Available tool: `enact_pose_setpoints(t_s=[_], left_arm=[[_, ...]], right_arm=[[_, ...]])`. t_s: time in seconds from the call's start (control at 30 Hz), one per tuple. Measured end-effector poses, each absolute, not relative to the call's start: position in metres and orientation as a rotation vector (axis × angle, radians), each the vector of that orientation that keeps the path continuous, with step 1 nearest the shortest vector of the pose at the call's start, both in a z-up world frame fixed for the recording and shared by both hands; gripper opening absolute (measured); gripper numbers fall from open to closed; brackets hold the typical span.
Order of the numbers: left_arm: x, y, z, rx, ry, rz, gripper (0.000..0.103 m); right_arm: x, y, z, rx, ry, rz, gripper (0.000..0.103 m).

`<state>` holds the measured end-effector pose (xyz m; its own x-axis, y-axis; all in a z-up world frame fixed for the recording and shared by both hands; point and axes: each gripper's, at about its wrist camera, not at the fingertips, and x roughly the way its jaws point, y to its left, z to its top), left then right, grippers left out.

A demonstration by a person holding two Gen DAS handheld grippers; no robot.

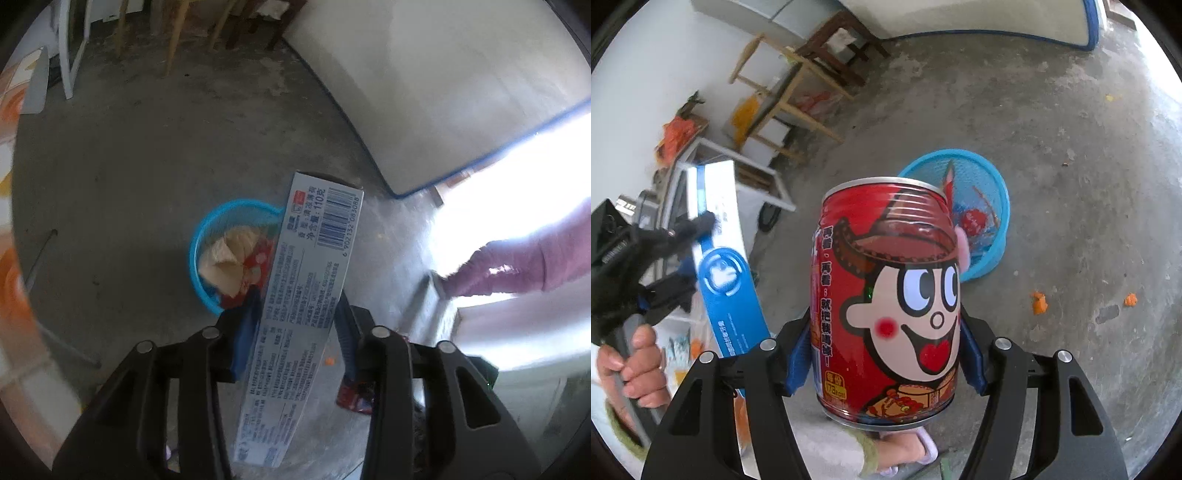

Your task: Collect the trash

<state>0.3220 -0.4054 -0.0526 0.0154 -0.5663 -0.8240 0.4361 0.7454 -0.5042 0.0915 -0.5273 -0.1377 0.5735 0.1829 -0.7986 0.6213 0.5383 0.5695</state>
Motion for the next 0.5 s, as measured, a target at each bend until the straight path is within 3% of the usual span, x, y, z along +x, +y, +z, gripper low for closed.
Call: enact_pose_setpoints(t_s=[0.03,0.07,0.17,0.3,0.5], left_arm=[[0.329,-0.41,-0.055,-0.116,1.358,-0.759,0.068],[0.335,-0.411,-0.055,-0.126,1.353,-0.72,0.071],[0.332,-0.396,-0.045,-0.186,1.317,-0.723,0.071],[0.297,-0.354,-0.018,-0.153,1.286,-0.814,0.071],[0.247,-0.271,0.029,-0.086,1.097,-0.881,0.072]], right_arm=[[0.101,-0.535,-0.146,0.999,0.967,-0.327,0.064],[0.117,-0.546,-0.161,0.995,0.987,-0.343,0.064],[0.163,-0.567,-0.208,0.92,1.091,-0.371,0.074],[0.189,-0.578,-0.257,0.844,1.2,-0.453,0.074],[0.186,-0.578,-0.254,0.779,1.166,-0.515,0.074]])
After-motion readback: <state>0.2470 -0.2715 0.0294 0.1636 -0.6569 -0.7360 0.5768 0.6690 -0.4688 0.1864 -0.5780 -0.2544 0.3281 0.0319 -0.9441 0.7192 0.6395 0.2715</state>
